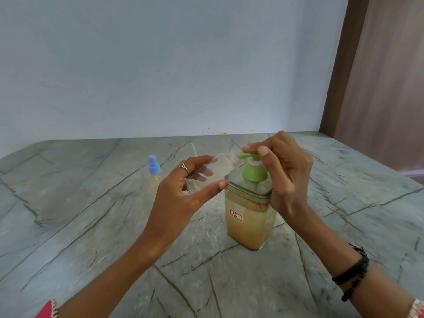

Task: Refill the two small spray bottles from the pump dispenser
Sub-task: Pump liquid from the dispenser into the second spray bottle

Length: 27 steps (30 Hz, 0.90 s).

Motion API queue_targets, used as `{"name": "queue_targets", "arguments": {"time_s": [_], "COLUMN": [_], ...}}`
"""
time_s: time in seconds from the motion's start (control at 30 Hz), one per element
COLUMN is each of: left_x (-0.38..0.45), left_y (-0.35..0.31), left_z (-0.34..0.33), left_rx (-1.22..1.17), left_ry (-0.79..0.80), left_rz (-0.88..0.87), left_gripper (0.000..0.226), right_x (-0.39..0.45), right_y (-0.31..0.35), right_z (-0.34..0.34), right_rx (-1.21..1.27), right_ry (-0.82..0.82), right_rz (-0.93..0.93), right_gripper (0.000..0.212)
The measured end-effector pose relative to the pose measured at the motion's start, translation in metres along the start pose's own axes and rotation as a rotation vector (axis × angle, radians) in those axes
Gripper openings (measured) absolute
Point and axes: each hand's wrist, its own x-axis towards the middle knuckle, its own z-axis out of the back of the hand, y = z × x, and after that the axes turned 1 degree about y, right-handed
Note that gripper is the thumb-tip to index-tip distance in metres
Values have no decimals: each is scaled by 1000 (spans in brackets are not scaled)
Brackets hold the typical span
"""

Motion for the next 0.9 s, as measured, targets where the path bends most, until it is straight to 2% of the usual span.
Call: {"name": "queue_targets", "arguments": {"time_s": [0.3,0.63,0.73,0.9], "left_x": [7,3,1,0], "left_y": [-3,12,13,13], "left_z": [4,-8,-11,-11], "left_rx": [35,-6,-19,-25], "left_ry": [-2,-88,-100,-104], "left_rz": [-41,-120,-129,-127], "left_gripper": [47,42,42,43], "right_x": [-3,1,3,-1], "right_y": [-2,1,2,-1], "right_z": [2,0,-1,1], "right_rx": [-9,-1,-5,21], "right_ry": [15,-18,-27,-12], "right_rz": [55,-27,-50,25], "right_gripper": [30,26,32,28]}}
